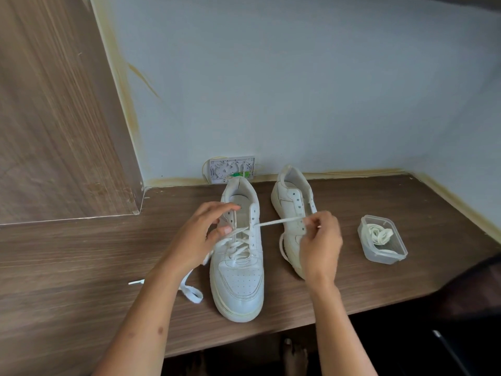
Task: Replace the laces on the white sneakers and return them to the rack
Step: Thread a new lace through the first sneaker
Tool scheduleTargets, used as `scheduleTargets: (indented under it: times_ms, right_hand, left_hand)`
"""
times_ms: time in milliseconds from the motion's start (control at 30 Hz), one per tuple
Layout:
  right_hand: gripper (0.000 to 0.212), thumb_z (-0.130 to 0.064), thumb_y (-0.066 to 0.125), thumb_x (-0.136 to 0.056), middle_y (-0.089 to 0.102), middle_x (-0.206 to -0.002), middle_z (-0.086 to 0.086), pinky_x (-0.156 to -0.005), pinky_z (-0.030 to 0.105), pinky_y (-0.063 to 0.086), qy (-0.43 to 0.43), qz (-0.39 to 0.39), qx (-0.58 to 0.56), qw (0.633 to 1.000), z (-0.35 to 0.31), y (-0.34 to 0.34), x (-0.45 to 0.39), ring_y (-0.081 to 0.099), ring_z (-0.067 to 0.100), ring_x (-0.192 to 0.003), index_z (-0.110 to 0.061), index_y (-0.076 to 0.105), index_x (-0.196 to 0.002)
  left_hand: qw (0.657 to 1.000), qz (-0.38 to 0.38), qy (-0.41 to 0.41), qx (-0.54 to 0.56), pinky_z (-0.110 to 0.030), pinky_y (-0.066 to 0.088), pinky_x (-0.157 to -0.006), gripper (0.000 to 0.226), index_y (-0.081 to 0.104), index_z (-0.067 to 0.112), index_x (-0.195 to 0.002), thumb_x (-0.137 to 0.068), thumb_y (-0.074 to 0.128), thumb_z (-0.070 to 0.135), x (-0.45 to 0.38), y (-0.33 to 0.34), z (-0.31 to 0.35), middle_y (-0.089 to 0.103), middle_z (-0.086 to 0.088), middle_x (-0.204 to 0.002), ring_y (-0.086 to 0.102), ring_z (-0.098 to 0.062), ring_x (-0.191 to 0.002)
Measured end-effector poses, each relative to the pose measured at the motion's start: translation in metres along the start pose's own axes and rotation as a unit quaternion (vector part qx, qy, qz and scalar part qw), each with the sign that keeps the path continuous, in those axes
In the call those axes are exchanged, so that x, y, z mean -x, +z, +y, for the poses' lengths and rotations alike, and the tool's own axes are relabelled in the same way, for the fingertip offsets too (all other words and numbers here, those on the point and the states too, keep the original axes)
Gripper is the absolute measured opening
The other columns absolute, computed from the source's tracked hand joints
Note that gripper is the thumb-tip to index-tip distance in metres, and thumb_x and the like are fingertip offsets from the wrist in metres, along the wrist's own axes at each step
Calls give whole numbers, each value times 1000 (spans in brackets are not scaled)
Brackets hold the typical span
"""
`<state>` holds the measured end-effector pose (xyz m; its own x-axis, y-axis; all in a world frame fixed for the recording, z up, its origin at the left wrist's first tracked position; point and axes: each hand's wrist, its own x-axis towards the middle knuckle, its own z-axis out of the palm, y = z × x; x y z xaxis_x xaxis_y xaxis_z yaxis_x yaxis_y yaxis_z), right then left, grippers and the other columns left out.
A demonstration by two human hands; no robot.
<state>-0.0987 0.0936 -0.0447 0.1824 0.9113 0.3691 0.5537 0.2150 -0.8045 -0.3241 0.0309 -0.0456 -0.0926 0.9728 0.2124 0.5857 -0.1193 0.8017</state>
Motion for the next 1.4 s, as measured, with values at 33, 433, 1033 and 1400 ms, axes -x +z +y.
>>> scheduleTargets:
  times_ms: [33,433,1033,1400]
  right_hand:
    - [7,-7,56,-96,55,-96,0,-67,16,42,5,22,12,1000,4,-4,-3,54,7,-77,-13,57,-91]
    - [9,-10,57,-96,59,-93,-8,-71,22,50,-209,-183,-23,961,-20,30,30,59,7,-83,-17,62,-97]
    - [18,-34,64,-92,59,-107,-9,-86,28,30,-211,-116,68,968,-12,25,21,33,10,-98,-26,67,-108]
    - [17,-6,59,-94,57,-84,-11,-77,29,33,-127,-58,50,989,-1,19,10,45,15,-82,-22,57,-86]
  left_hand:
    - [1000,0,-3,1,-28,45,-97,44,51,53,-126,-93,60,25,0,0,0,42,27,-129,50,7,-111]
    - [1000,1,6,-8,-30,47,-97,50,49,56,-126,-92,62,22,1,1,-1,40,33,-128,51,-2,-115]
    - [998,33,20,-43,-17,46,-81,43,53,42,-127,-97,52,11,2,-4,1,60,15,-97,58,1,-92]
    - [999,-4,-4,-38,-14,44,-78,40,53,36,-128,-94,59,15,3,-6,1,67,10,-87,63,1,-87]
